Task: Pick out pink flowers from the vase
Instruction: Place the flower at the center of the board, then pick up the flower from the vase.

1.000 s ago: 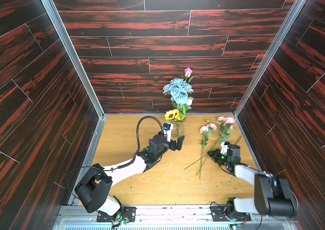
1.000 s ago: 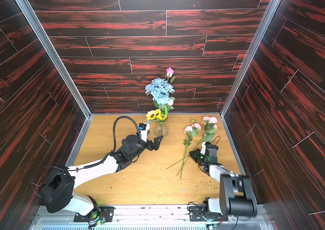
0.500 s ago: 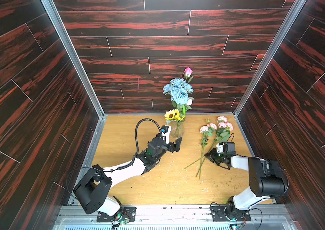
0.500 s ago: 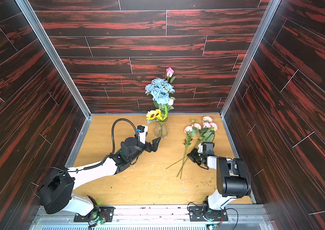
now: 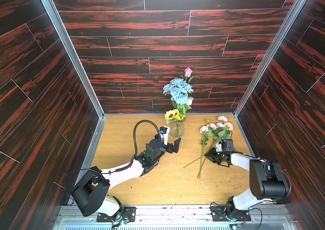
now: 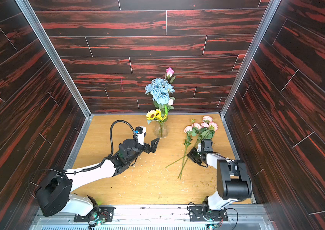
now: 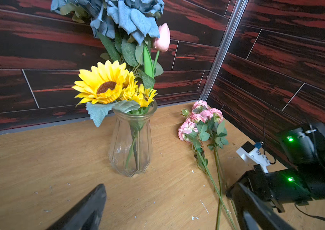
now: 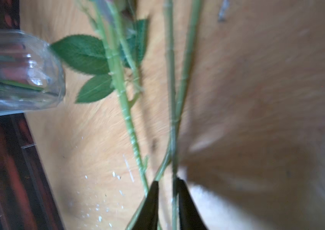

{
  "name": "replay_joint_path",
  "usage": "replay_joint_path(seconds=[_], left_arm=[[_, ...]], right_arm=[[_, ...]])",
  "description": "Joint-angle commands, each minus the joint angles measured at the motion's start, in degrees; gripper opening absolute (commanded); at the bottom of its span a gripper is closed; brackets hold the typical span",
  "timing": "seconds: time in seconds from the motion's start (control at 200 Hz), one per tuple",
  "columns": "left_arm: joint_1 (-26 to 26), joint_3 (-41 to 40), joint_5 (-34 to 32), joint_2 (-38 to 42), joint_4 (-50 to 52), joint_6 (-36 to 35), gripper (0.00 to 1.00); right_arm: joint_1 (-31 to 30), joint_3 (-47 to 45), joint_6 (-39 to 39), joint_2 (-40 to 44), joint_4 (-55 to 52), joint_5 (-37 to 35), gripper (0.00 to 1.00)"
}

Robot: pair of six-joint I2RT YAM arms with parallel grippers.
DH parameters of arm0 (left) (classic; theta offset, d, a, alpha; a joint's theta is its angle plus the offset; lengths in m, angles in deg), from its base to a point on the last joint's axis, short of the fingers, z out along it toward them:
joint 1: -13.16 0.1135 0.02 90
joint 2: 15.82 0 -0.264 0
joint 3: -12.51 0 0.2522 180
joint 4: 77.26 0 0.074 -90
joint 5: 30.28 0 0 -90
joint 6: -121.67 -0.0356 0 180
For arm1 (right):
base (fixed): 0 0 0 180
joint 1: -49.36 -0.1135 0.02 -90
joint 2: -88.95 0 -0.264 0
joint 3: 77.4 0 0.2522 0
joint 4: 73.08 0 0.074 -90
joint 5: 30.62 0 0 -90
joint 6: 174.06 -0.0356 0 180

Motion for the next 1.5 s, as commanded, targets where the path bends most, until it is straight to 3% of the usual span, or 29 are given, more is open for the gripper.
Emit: replay_joint_path(seconds=[0.0,0.276,0.391,0.491,0.746,0.892,1.007,1.162,1.313,1.493], left_arm=[[0.11,-0.52,-2.36,1.46,-1.52,0.18,1.0],[0.15,-0.55,-1.25,1.7,-1.31,1.17,1.0],[0.11,-0.15,-1.52,1.73,-0.84,0.23,1.0],[0.12,1.34,-2.16,0.17,-1.27,-0.48,1.0],[0.13,11.39,1.2,-8.82,-2.04,-10.19,1.0],[0.15,20.14,-3.2,-17.67,-3.87,-18.15,1.0],[-0.07,26.8,-5.46,-26.92,-9.93,-26.86,1.0],[-0.57,33.14,-9.51,-36.88,-21.76,-35.57,0.99],[-0.49,38.93,-11.1,-42.68,-26.73,-39.26,0.95],[0.06,40.25,-7.59,-42.86,-25.44,-35.93,0.93]], right_arm=[[-2.03,3.87,2.37,2.93,-9.22,-7.17,0.26],[-4.95,13.34,5.8,10.62,-26.43,-16.34,0.46],[-15.89,21.77,7.92,17.18,-33.83,-31.2,0.67],[-21.0,23.76,9.22,20.02,-31.62,-32.47,0.74],[-21.47,7.11,15.53,26.4,-8.46,-28.88,0.78],[-21.5,-1.58,17.37,30.12,2.94,-30.74,0.78],[-21.53,-4.12,12.91,31.56,2.73,-37.18,0.78],[-21.75,-8.63,11.03,34.56,4.22,-36.03,0.78],[-21.88,-10.91,10.03,37.56,5.84,-34.52,0.78],[-21.86,-12.28,8.63,36.12,7.47,-32.58,0.78]])
